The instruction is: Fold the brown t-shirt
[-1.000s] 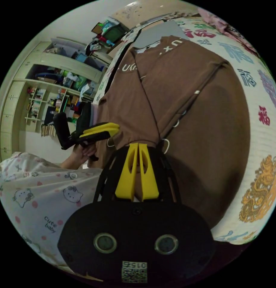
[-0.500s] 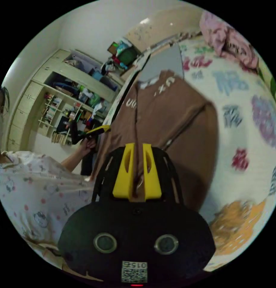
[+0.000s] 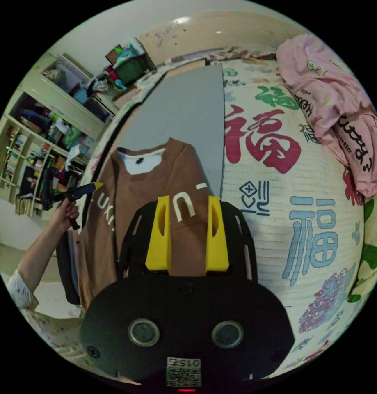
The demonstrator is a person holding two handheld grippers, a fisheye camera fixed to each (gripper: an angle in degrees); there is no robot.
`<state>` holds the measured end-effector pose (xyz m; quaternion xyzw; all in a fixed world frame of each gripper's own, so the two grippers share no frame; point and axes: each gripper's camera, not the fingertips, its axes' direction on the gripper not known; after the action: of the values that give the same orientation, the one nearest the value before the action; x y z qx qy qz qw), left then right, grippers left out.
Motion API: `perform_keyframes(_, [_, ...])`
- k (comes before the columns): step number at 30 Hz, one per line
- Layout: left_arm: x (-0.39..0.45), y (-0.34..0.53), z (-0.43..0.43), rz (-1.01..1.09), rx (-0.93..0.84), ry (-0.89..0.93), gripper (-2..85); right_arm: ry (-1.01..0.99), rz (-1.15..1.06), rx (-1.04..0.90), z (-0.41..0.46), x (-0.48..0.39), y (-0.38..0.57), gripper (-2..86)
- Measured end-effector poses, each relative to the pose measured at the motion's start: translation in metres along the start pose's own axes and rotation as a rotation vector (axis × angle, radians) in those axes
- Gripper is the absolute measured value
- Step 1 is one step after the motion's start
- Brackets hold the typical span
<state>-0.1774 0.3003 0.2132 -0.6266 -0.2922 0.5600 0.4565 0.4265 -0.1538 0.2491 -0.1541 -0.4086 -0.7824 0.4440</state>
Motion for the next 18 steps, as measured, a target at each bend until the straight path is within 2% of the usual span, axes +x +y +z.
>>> perform_keyframes(2, [0.006,0.002,0.009,0.044,-0.031,-0.088,9.6,0.052,-0.010,-0.035,0.016,0.001,-0.003,11.0])
perform_keyframes(4, [0.011,0.013,0.009,0.125,0.020,-0.134,7.5,0.106,-0.018,-0.018,0.019,0.000,0.001,9.7])
perform_keyframes(10, [-0.002,0.039,-0.001,0.173,0.071,-0.066,2.3,0.171,-0.132,0.006,0.010,-0.010,0.020,4.3])
perform_keyframes(14, [0.000,0.073,-0.040,0.270,0.202,-0.014,1.4,0.025,-0.125,0.146,-0.062,-0.002,0.050,2.5])
perform_keyframes(18, [-0.004,0.154,-0.117,0.401,0.373,0.076,1.1,-0.162,-0.174,0.299,-0.173,0.005,0.137,1.9])
